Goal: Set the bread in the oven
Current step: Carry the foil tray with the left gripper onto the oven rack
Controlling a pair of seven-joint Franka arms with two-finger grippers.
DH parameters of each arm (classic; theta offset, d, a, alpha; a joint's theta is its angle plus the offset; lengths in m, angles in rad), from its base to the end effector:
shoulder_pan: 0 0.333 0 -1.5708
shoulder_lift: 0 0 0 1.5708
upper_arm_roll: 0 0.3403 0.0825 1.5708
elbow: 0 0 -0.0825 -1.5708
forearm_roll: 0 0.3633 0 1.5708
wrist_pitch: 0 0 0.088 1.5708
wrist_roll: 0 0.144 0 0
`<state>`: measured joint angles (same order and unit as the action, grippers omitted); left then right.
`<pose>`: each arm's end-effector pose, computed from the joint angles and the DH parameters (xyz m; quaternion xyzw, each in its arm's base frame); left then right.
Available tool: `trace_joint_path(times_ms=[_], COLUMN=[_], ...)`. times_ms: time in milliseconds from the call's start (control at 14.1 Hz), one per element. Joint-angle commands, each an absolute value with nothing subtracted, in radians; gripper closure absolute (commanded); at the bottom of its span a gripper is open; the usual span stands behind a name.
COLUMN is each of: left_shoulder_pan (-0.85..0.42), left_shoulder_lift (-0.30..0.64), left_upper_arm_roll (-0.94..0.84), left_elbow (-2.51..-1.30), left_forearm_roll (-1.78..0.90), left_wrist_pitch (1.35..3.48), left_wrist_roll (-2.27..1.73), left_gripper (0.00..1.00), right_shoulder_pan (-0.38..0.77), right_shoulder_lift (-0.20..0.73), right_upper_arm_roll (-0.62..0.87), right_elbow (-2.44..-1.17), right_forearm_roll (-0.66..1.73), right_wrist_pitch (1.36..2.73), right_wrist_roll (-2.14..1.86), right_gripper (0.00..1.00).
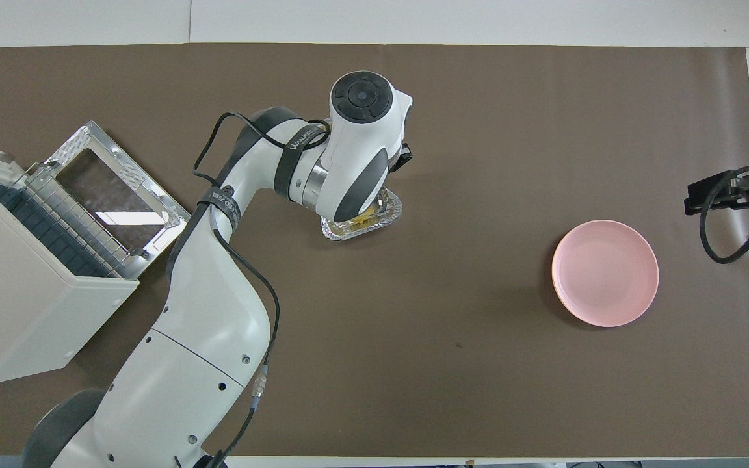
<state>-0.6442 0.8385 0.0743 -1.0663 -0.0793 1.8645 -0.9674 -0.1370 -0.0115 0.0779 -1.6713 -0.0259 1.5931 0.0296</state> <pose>0.6259 -0.4325 0.3115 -0.9800 -0.1978 0.0207 0.0063 0.5249 -0.0345 0.5746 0.9984 -0.0436 -0.0336 0.0129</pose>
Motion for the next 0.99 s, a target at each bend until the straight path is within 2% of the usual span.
trace_joint_path(times_ms=[0, 426, 923], left_shoulder_pan=[-0.653, -0.640, -0.477], left_shoulder_lift=[0.766, 0.745, 0.742], left_upper_arm_roll=[0.161, 0.317, 0.325], left_elbow=[-1.117, -1.112, -1.111], left_forearm_roll=[-0.101, -0.107, -0.130], left_wrist_pitch=[1.755, 1.683, 1.623], left_wrist_roll=[-1.025, -1.108, -1.082], left_gripper=[1.00, 1.00, 1.00], right_shoulder_pan=[-0.141, -0.146, -0.149], right_shoulder_lift=[-0.025, -0.026, -0.041], right_upper_arm_roll=[0.080, 0.078, 0.077], right_elbow=[-1.680, -1.681, -1.684], right_forearm_roll=[-0.008, 0.031, 0.029], right_wrist_pitch=[1.597, 1.589, 1.586], right_wrist_roll=[0.067, 0.072, 0.067], right_gripper=[0.00, 0.00, 0.00])
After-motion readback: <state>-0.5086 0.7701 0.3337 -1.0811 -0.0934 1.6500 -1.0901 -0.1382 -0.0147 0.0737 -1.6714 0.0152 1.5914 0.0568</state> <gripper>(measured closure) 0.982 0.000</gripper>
